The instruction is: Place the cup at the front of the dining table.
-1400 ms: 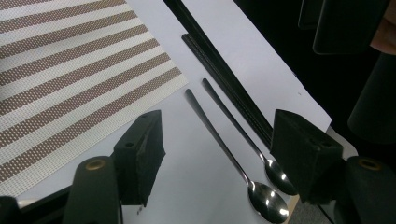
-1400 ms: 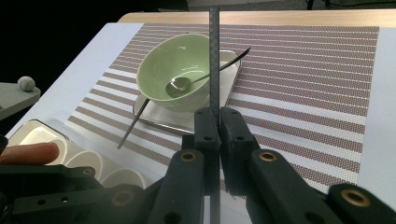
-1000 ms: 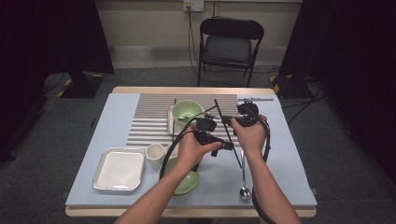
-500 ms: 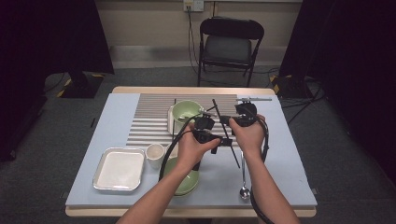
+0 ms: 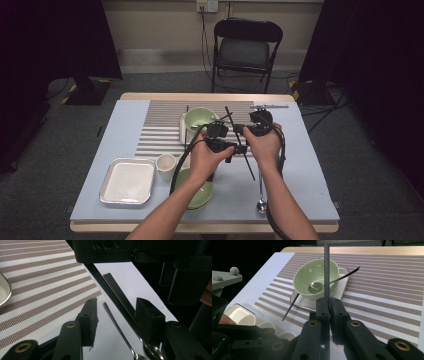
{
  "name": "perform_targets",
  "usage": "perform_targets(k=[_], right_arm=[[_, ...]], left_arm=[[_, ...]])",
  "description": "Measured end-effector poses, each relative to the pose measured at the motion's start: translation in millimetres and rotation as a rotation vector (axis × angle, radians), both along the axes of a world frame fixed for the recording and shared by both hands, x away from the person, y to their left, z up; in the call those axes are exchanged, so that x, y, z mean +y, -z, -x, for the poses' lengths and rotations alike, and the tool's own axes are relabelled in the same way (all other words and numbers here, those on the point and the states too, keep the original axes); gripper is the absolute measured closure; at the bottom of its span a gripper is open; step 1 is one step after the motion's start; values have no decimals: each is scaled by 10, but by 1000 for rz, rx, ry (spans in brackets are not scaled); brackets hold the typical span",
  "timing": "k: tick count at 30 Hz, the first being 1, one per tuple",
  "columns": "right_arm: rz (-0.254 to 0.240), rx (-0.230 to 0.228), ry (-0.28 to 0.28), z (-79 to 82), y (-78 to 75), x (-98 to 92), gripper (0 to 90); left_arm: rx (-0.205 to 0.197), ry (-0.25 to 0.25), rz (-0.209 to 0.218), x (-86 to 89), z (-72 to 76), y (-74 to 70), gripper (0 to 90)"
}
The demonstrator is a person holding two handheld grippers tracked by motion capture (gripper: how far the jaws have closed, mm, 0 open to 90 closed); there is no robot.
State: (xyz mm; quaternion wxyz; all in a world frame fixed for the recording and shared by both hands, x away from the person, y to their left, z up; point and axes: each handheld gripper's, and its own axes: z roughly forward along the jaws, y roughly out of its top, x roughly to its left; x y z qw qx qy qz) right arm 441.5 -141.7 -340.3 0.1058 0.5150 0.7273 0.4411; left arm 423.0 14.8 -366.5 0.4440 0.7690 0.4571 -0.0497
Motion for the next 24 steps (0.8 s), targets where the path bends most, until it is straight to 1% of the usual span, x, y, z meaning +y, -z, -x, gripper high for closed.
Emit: perform_targets(k=[6,9,11,15,21,22,24], right_arm=[[0,0,-3,0,10,14,867],[-4,3,-1,2,4,20,867],[-6,2,-4,3,3,27,867],[-8,-1,-4,9,-8,32,867],[-12,-2,-3,7,-23,26,867],[-13,0,-6,6,-23,28,867],[-16,-2,-3,8,-24,33,867]], left_arm=[[6,-12,0,0,-1,-3,560],[31,-16,15,-8,-1,-3,579],[31,-21,22,-13,-2,-4,594],[39,-29,21,-11,-9,-2,637],[62,-47,34,-10,-11,-4,653],[62,-47,34,-7,-10,-8,670],[69,-54,42,-14,-7,-11,675]])
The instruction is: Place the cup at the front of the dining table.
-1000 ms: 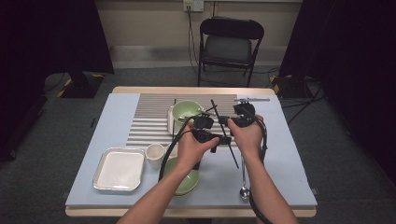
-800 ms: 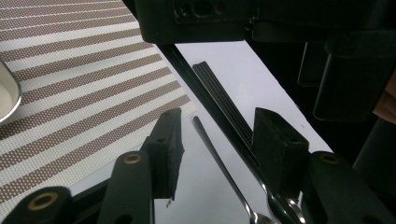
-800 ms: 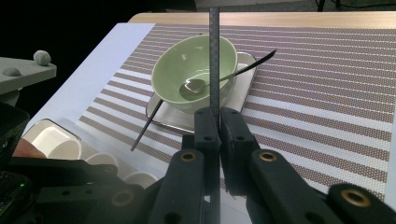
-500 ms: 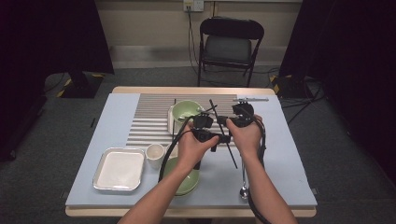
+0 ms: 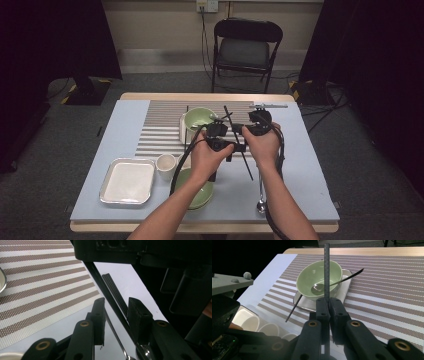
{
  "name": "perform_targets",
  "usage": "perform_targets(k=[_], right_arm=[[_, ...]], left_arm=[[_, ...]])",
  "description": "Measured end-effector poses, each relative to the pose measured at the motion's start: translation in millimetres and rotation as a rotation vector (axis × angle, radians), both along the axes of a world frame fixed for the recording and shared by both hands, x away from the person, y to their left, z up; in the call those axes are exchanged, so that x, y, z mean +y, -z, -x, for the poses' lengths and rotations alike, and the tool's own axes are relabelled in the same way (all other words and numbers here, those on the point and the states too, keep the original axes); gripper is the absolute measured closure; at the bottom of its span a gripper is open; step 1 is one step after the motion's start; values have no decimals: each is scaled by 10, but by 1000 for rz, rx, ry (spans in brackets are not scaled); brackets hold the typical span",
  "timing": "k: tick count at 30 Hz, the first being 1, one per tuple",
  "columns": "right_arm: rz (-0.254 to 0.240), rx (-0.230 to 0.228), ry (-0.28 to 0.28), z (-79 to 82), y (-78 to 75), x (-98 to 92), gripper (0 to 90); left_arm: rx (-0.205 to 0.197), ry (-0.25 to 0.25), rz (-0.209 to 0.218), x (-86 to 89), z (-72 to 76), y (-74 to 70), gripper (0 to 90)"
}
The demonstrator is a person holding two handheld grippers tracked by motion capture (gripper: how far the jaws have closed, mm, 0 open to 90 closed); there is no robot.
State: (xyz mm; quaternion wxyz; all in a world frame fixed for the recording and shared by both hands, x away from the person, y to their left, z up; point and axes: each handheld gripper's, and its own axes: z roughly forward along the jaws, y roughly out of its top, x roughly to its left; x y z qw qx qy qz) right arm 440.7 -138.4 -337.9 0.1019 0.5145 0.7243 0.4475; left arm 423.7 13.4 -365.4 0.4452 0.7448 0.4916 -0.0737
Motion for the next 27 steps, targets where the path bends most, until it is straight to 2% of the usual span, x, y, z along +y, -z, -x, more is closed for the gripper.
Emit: perform_targets(k=[15,27], right_arm=[[-19,-1,-4,6,-14,29,866],[-30,-31,-7,11,-57,-36,842]], left_arm=[[20,-21,5,43,-12,8,765],[86,-78,33,96,-46,19,855]])
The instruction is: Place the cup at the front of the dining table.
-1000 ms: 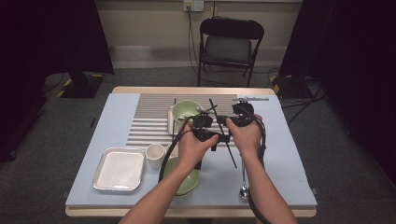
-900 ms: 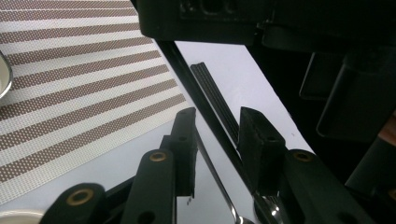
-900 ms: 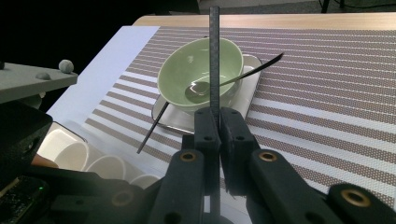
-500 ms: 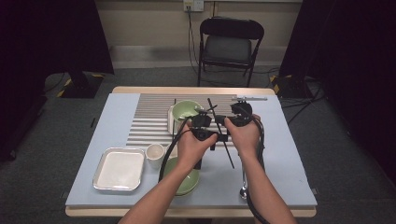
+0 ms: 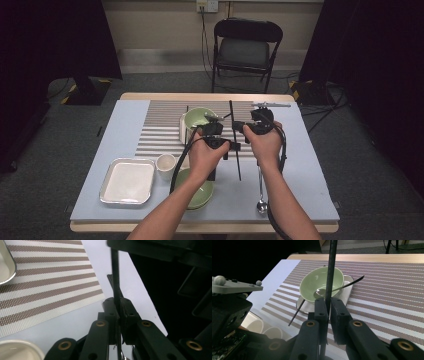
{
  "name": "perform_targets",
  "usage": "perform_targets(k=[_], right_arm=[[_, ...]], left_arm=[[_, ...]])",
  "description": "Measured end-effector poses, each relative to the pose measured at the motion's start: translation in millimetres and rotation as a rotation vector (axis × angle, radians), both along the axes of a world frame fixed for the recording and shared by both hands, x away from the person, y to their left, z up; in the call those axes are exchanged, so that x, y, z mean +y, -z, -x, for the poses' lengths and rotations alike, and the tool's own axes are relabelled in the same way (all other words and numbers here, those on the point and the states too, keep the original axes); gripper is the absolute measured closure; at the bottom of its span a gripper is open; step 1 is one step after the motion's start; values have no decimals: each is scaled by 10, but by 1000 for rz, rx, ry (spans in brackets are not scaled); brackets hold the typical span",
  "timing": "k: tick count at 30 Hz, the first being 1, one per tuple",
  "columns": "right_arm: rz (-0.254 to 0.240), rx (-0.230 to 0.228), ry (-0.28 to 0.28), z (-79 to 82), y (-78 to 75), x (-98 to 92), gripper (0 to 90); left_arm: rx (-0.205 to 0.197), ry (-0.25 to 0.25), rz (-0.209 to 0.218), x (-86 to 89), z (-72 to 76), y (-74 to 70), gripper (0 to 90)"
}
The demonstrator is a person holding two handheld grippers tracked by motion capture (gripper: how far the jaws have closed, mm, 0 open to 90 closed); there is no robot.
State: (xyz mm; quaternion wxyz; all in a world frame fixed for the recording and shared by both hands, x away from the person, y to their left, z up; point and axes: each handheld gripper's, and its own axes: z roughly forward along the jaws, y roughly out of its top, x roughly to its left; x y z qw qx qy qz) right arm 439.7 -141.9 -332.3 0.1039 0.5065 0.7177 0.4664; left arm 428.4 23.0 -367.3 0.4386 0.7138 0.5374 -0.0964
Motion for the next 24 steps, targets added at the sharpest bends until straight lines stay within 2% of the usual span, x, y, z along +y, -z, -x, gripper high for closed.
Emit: perform_targets(k=[7,11,24], right_arm=[[26,-17,-4,-9,-16,-22,813],[43,-28,1,-16,-14,-33,766],[52,-38,1,-30,25,-111,705]], left_arm=[[14,-10,11,14,-2,-22,863],[25,-10,20,28,1,-38,864],[27,6,8,53,11,-74,865]])
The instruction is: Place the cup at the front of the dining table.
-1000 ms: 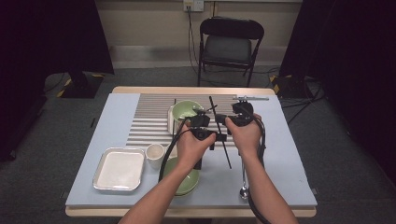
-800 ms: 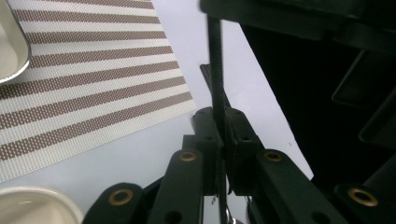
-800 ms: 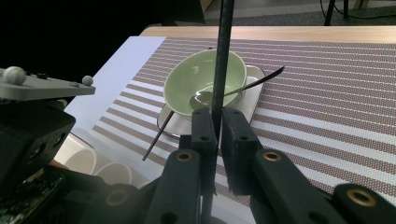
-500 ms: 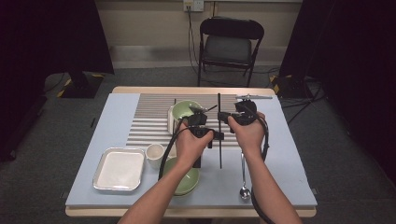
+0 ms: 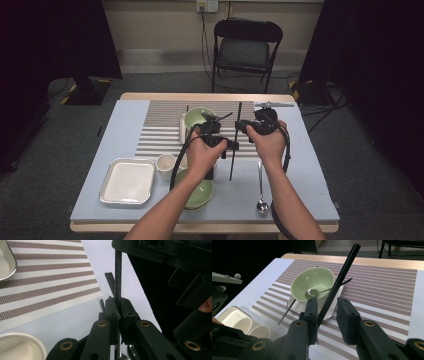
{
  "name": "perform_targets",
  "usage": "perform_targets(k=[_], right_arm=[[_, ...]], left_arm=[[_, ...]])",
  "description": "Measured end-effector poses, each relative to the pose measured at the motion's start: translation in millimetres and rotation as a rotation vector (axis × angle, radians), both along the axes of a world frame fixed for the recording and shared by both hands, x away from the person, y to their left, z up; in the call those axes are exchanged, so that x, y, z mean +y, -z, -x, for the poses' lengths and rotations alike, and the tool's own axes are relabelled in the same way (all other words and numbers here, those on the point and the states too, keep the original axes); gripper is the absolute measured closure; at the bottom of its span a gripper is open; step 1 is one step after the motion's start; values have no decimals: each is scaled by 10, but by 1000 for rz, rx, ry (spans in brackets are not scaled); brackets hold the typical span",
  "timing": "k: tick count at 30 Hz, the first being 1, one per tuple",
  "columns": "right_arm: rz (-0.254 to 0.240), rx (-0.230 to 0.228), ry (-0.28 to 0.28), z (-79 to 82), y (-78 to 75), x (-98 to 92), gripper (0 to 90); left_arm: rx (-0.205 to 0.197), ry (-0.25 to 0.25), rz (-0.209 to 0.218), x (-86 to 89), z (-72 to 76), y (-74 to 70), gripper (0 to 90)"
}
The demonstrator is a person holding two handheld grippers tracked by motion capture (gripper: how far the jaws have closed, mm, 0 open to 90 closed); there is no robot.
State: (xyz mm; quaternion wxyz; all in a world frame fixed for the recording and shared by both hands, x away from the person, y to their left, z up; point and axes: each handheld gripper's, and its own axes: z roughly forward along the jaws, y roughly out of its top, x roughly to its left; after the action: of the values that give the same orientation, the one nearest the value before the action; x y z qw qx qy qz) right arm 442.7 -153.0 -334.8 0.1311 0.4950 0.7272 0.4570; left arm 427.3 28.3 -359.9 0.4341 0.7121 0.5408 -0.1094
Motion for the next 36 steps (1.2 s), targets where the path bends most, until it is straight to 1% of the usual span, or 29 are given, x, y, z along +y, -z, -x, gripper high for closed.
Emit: perform_targets(k=[3,6,11,12,15,17,18,19,20,21,23,25,26,27,29,32,34,35,36], right_arm=[[0,5,1,0,10,-12,697],[-1,1,-1,-1,17,-27,671],[-1,0,0,-11,38,-54,573],[4,-9,-1,-13,39,-61,543],[1,-11,11,-22,44,-83,469],[6,-16,20,-23,45,-101,445],[16,-19,22,-25,44,-113,431],[24,-22,28,-27,45,-127,413],[27,-21,35,-30,47,-147,398],[25,-18,38,-33,51,-167,387],[32,-9,44,-35,60,-199,370],[41,-13,54,-35,74,-234,339],[43,-6,58,-32,80,-247,337],[48,-7,60,-29,89,-264,333],[50,-8,65,-25,111,-301,324],[61,-5,75,-22,151,-360,312],[64,-4,85,-17,175,-404,302],[65,-1,88,-16,187,-425,300],[66,-2,89,-14,198,-445,295]], left_arm=[[5,1,0,-2,3,-2,865],[12,2,-2,-7,3,-6,865],[25,4,-15,-3,3,-14,865],[26,8,-14,2,2,-16,865],[29,5,-31,11,-4,-11,864],[34,-3,-27,22,-6,-13,864],[27,2,-37,35,-12,-13,864],[31,3,-38,46,-15,-14,864],[32,5,-40,58,-21,-13,864],[35,-8,-37,60,-22,-15,864],[39,-7,-39,77,-21,-24,864],[42,-3,-36,94,-23,-30,864],[35,-3,-44,105,-25,-33,863],[38,-1,-44,115,-25,-38,864],[38,-17,-44,126,-22,-45,863],[31,-10,-50,169,-29,-57,864],[39,-16,-43,190,-30,-64,863],[33,-8,-52,210,-37,-65,863],[35,-17,-47,218,-36,-69,863]])
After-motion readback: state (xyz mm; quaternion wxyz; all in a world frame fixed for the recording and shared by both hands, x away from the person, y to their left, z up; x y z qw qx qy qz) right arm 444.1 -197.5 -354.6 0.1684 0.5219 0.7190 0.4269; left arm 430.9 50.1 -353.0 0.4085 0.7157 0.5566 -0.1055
